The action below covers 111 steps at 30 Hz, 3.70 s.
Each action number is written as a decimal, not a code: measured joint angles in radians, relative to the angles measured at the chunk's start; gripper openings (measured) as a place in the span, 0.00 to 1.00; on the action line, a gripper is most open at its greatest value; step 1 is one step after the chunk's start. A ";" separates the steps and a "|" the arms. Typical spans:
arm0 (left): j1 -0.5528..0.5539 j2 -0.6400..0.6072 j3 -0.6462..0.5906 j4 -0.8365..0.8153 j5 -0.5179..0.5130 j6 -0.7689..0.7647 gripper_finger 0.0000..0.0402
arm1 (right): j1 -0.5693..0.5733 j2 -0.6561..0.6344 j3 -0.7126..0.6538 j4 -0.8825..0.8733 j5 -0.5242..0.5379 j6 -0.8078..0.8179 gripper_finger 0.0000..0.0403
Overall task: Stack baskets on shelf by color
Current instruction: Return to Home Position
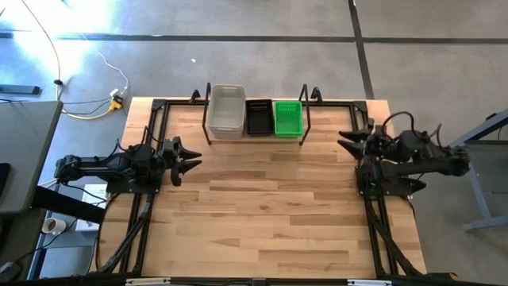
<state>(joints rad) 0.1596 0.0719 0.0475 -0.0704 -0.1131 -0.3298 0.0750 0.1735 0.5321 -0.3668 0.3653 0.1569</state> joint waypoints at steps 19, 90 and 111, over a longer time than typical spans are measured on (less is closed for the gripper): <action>0.000 0.000 0.000 0.000 -0.003 0.000 0.34 | 0.000 -0.170 -0.359 0.145 -0.007 0.068 0.33; 0.000 0.000 0.001 0.000 -0.002 0.000 0.34 | 0.000 -0.129 -0.472 0.267 -0.001 0.018 0.33; 0.000 0.000 0.001 0.000 -0.002 0.000 0.34 | 0.000 -0.128 -0.472 0.267 -0.001 0.018 0.33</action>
<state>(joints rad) 0.1596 0.0719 0.0483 -0.0700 -0.1151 -0.3298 0.0747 0.0452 0.0605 -0.0994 0.3640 0.1749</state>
